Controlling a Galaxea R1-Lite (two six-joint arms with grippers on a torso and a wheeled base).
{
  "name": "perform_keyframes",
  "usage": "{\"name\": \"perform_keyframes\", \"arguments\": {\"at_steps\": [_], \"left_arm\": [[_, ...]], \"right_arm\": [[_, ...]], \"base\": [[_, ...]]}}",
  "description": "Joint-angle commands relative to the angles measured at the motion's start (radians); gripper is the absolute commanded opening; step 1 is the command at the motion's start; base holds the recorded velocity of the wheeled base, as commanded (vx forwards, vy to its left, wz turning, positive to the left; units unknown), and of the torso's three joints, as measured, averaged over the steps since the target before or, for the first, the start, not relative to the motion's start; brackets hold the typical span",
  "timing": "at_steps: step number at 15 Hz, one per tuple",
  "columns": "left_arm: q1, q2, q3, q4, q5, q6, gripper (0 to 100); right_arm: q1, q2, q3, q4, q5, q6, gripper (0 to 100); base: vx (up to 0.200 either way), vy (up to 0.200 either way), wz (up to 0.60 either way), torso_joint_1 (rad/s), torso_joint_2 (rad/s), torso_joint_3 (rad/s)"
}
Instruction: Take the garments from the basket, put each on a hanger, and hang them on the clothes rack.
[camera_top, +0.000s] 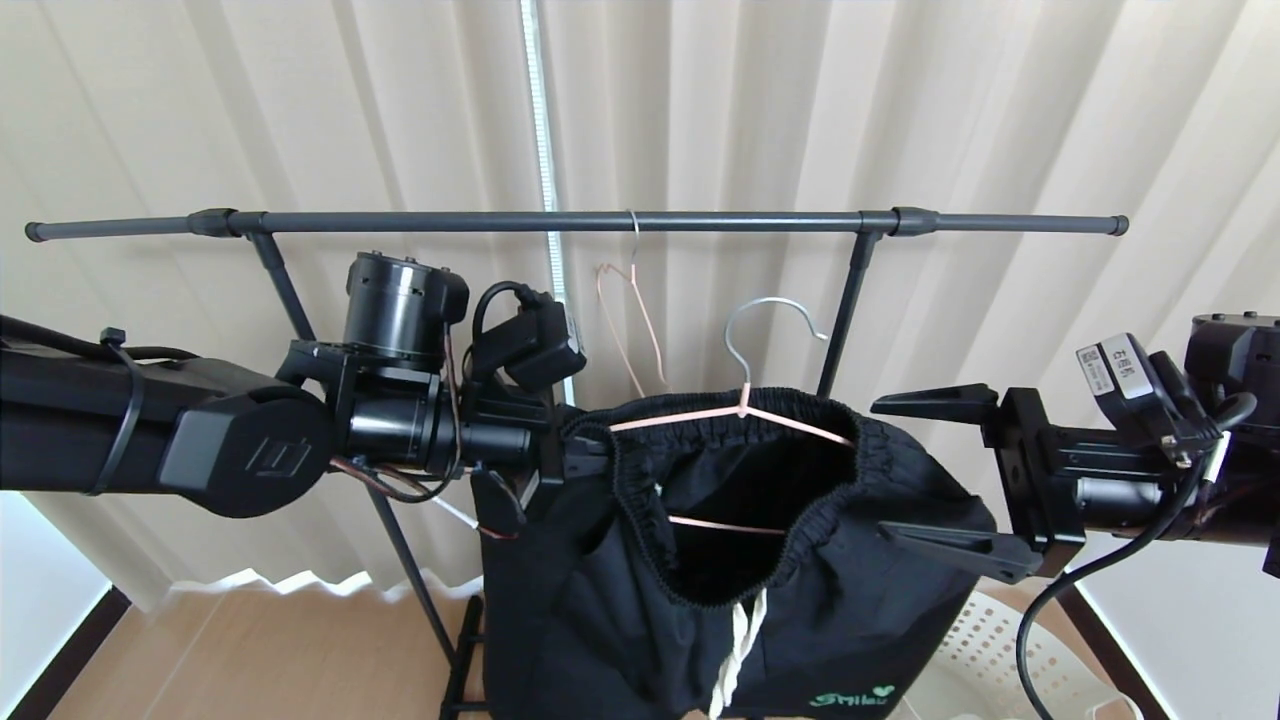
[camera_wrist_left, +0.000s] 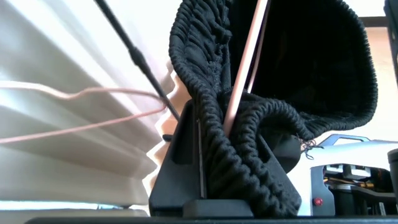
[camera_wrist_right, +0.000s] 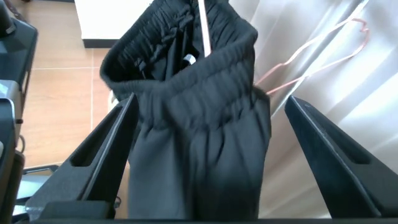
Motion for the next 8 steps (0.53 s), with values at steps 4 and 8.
{"name": "perform_keyframes", "arguments": {"at_steps": [4,8], "left_arm": [[0.051,-0.07,0.012,-0.001,-0.002,-0.038,0],[0.105,-0.112,0.046,-0.001,-0.003,-0.04,0]], "right_arm": [[-0.046,0.026,-0.015,-0.002,0.0,-0.001,100],[-0.062,0.074,-0.038,-0.007,-0.003,-0.001,100]], "base": [[0.0,0.0,0.0,0.0,0.0,0.0],[0.0,0.0,0.0,0.0,0.0,0.0]]}}
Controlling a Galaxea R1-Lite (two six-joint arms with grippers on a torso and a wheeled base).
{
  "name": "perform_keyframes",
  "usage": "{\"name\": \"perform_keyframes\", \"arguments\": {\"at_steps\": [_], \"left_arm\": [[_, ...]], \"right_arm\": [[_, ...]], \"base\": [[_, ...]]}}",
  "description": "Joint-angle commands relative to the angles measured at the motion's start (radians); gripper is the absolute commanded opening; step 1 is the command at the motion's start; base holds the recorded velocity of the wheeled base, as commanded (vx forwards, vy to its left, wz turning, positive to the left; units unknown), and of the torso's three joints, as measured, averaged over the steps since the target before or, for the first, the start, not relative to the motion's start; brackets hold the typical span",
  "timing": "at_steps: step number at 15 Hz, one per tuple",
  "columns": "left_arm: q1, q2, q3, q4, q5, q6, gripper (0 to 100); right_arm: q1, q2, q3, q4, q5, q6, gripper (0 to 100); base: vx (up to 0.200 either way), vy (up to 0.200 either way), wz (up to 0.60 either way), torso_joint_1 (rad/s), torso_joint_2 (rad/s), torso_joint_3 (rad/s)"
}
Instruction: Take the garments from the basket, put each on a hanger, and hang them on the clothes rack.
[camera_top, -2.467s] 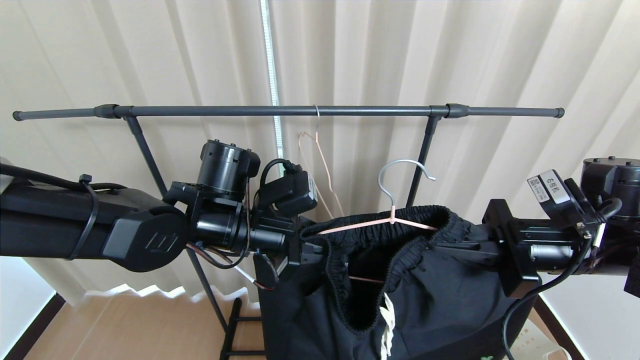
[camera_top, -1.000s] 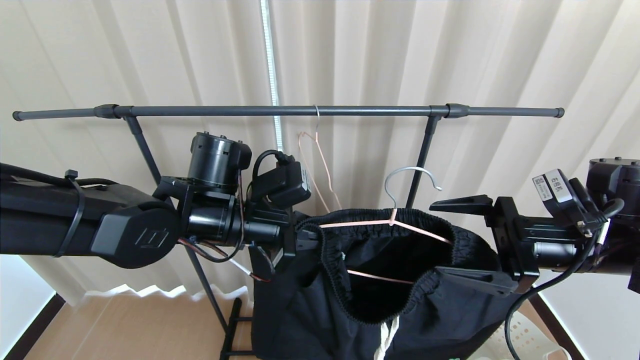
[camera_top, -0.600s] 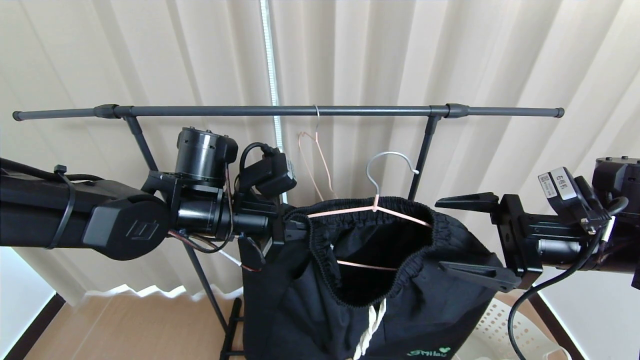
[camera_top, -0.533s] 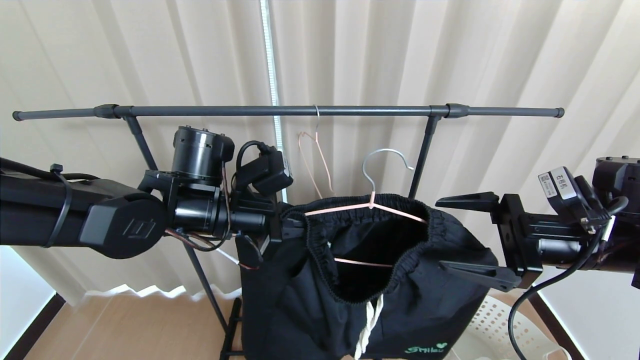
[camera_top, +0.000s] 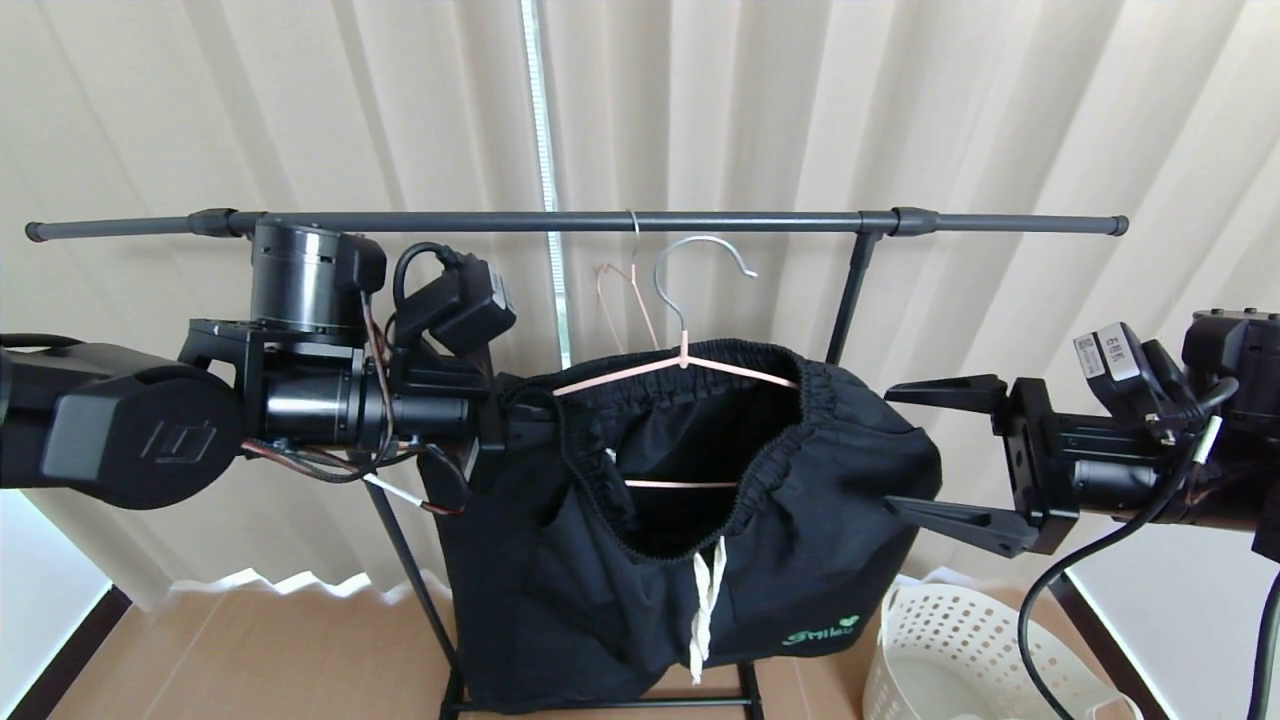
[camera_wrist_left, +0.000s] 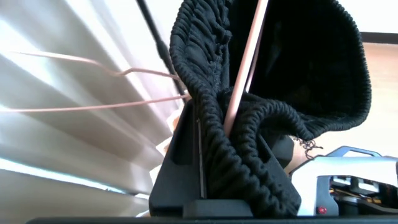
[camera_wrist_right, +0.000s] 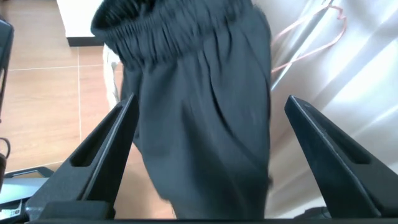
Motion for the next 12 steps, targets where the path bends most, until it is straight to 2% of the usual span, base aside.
{"name": "perform_keyframes", "arguments": {"at_steps": [1,6,12], "left_arm": [[0.016,-0.03,0.016,-0.001,0.0,-0.007,0],[0.026,-0.06,0.025,-0.001,-0.004,-0.017,0],[0.038,-0.086,0.033,-0.001,-0.004,-0.019,0]], "right_arm": [[-0.009,0.055,-0.019,-0.001,0.0,0.0,100],[-0.034,0.185,-0.058,-0.001,0.0,-0.049,100],[-0.044,0.239,-0.071,-0.001,-0.002,-0.055,100]], "base": [[0.0,0.0,0.0,0.0,0.0,0.0],[0.0,0.0,0.0,0.0,0.0,0.0],[0.0,0.0,0.0,0.0,0.0,0.0]]}}
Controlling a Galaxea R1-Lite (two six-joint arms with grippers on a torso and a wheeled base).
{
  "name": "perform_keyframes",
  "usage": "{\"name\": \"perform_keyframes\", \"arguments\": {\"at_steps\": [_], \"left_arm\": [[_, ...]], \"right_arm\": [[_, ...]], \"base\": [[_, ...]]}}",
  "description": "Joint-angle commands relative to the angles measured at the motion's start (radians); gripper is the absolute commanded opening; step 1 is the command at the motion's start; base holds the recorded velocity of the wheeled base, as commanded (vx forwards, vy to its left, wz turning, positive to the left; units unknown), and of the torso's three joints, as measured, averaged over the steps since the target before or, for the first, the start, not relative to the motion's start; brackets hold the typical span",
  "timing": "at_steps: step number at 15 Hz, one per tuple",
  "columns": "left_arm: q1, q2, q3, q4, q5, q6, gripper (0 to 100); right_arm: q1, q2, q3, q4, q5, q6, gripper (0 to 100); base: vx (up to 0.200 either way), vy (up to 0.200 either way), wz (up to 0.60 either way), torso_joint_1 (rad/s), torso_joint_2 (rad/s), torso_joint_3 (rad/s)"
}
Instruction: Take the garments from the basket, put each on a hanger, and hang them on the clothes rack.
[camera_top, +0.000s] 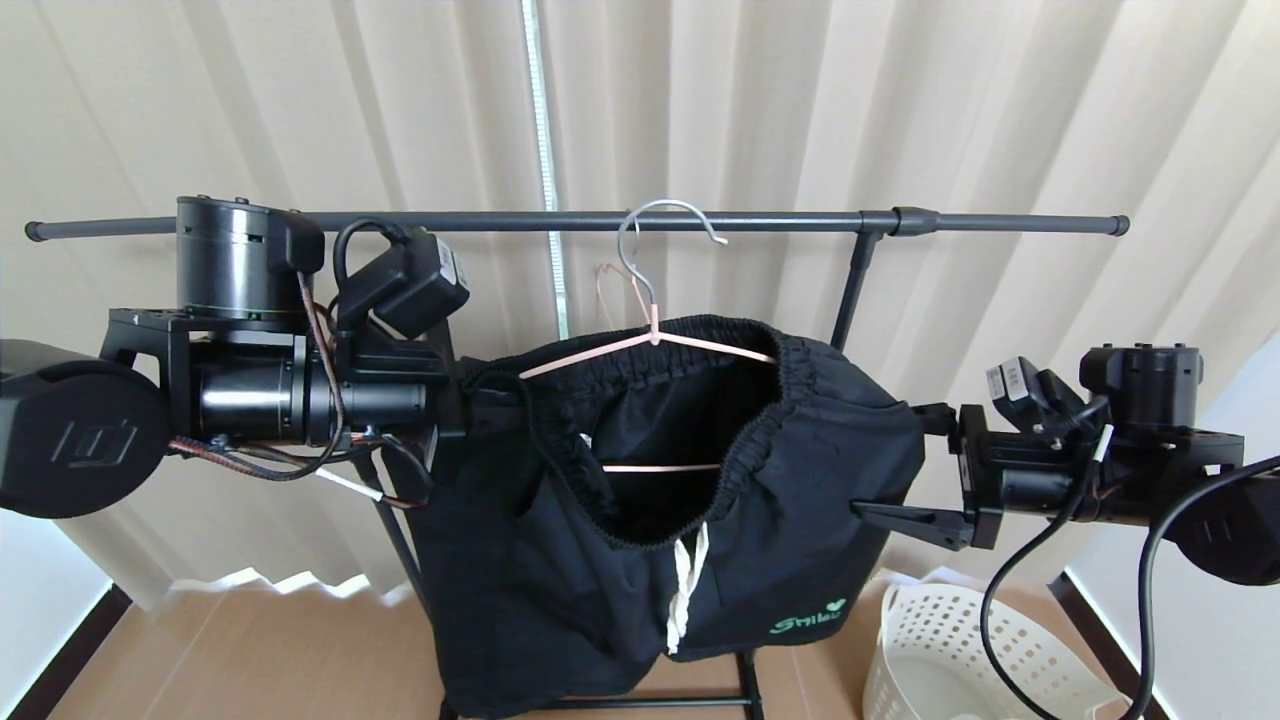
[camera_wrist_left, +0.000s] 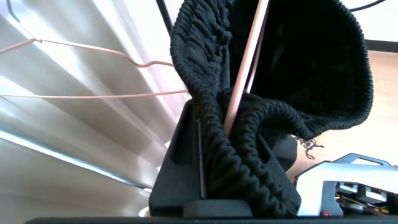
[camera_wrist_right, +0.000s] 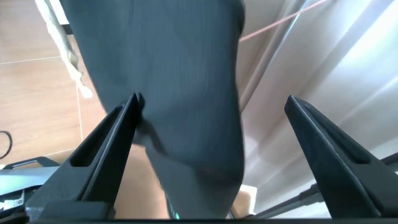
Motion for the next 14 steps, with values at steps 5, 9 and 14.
{"name": "perform_keyframes", "arguments": {"at_steps": [5,9,14], "left_arm": [[0.002,-0.014,0.011,-0.001,0.0,-0.001,0],[0.016,-0.033,0.031,-0.001,0.0,-0.001,0],[0.021,-0.053,0.029,-0.001,0.0,-0.037,0]], "right_arm": [[-0.003,0.031,-0.013,0.0,-0.001,0.0,0],[-0.037,0.032,-0.028,0.0,0.001,0.001,0],[-0.052,0.058,-0.046,0.001,0.001,0.001,0]], "base": [[0.0,0.0,0.0,0.0,0.0,0.0],[0.0,0.0,0.0,0.0,0.0,0.0],[0.0,0.0,0.0,0.0,0.0,0.0]]}}
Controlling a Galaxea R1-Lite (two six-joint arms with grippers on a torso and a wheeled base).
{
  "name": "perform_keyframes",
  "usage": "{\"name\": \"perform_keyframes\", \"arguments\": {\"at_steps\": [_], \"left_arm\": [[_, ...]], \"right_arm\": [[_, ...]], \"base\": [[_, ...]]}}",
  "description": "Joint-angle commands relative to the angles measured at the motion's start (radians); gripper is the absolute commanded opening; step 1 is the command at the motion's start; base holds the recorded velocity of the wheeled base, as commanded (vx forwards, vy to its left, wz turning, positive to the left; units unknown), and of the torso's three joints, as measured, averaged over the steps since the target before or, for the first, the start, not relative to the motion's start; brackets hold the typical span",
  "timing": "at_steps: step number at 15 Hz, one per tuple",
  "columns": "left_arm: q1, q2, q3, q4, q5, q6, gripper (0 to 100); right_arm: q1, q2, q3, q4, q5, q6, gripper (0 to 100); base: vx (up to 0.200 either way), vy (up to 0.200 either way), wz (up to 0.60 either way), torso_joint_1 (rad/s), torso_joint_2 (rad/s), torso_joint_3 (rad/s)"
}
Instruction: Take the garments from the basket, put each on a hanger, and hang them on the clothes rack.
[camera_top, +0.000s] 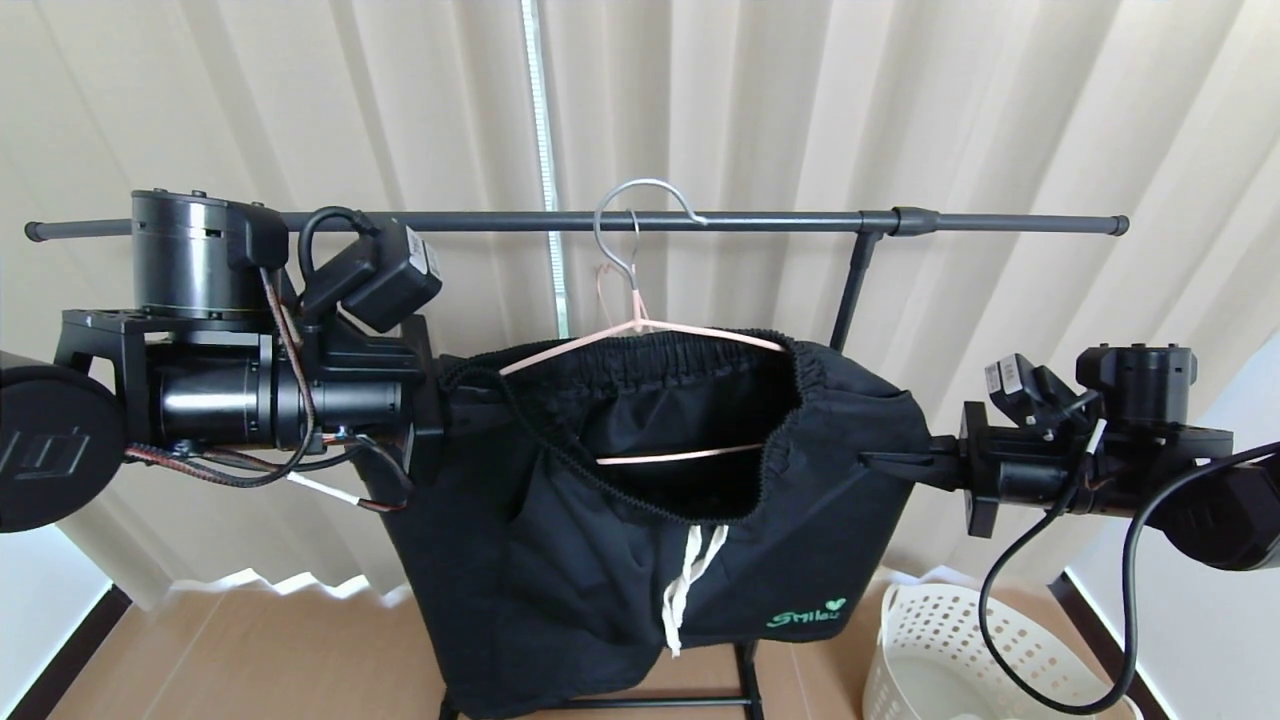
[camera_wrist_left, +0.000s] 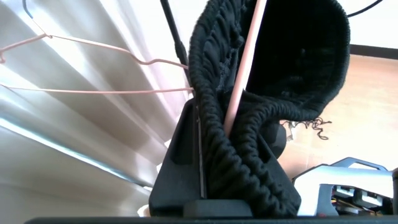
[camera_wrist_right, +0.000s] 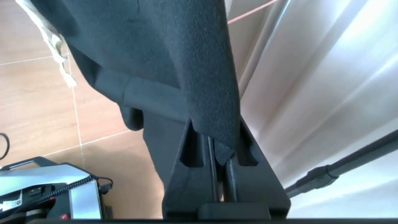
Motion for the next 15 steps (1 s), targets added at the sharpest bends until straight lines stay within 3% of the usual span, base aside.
{"name": "perform_keyframes", "arguments": {"at_steps": [1,13,14,15], "left_arm": [[0.006,-0.011,0.001,-0.001,0.0,-0.001,0],[0.035,-0.014,0.022,-0.001,0.0,-0.002,0],[0.041,-0.014,0.024,-0.001,0.0,-0.002,0],[0.043,-0.013,0.027,0.001,0.001,-0.005,0]], "right_arm": [[-0.012,0.023,-0.013,0.001,0.0,0.0,0],[-0.022,0.029,-0.021,0.01,-0.002,0.002,0],[-0.022,0.027,-0.022,0.01,-0.002,0.002,100],[-0.02,0.018,-0.024,0.01,-0.002,0.002,100]], "base": [[0.0,0.0,0.0,0.0,0.0,0.0],[0.0,0.0,0.0,0.0,0.0,0.0],[0.0,0.0,0.0,0.0,0.0,0.0],[0.0,0.0,0.0,0.0,0.0,0.0]]}}
